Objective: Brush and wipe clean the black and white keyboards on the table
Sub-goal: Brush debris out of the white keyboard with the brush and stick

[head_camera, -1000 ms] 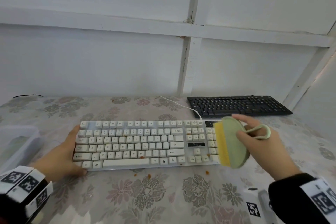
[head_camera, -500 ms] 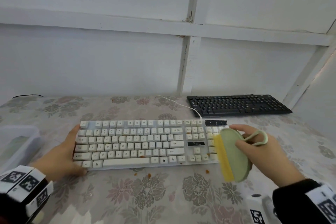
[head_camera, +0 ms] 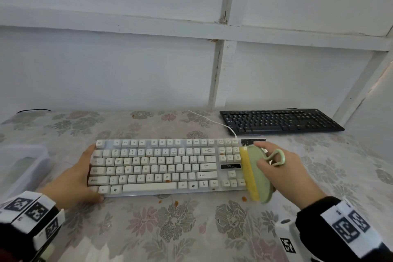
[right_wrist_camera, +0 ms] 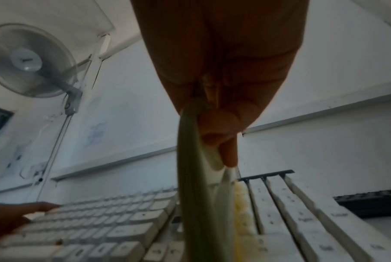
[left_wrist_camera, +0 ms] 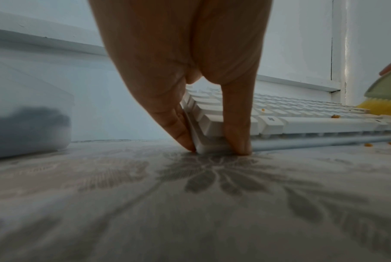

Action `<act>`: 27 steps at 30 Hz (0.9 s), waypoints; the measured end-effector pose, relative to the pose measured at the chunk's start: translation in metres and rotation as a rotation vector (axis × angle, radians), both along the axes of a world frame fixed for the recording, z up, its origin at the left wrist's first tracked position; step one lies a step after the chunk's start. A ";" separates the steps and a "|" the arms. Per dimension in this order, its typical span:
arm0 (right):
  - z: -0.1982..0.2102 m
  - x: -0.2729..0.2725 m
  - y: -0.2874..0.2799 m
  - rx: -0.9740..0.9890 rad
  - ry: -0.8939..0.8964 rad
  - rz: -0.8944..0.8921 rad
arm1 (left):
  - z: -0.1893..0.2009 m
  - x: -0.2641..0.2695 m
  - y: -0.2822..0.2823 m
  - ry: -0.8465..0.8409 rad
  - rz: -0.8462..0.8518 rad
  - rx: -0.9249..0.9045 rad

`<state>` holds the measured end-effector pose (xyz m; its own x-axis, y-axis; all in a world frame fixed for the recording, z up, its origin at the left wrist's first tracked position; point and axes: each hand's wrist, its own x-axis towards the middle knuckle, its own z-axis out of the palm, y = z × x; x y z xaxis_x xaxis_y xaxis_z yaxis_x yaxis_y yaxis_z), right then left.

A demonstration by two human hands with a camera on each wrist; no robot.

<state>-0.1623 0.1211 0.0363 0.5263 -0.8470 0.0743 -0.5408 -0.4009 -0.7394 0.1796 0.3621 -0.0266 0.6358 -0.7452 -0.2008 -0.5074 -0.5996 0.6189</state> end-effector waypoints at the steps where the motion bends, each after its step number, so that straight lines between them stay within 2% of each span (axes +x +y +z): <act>1: 0.004 -0.003 0.002 0.012 0.025 0.025 | 0.001 0.000 0.000 0.000 -0.002 0.001; 3: 0.015 -0.007 0.005 0.030 0.027 0.050 | 0.001 -0.001 0.000 -0.003 -0.003 0.010; 7: 0.032 -0.004 0.000 -0.029 -0.103 0.018 | 0.000 0.000 0.000 0.003 0.011 0.012; 11: 0.026 0.012 -0.009 -0.091 -0.107 0.015 | 0.000 0.001 0.000 0.004 0.011 -0.003; 14: 0.013 0.014 -0.008 -0.086 -0.070 0.002 | 0.000 0.000 0.000 -0.007 0.002 0.013; 17: 0.002 0.006 -0.001 -0.068 0.038 0.015 | -0.001 0.001 0.000 0.009 0.005 -0.002; 20: 0.008 -0.002 0.007 -0.029 0.125 0.079 | -0.002 0.001 0.000 0.019 0.004 0.002; 23: 0.025 -0.008 0.006 0.005 0.011 0.065 | 0.000 0.000 0.000 0.003 0.003 0.005; 27: 0.030 -0.002 -0.004 -0.047 -0.115 0.019 | 0.001 -0.003 -0.001 0.005 0.012 -0.015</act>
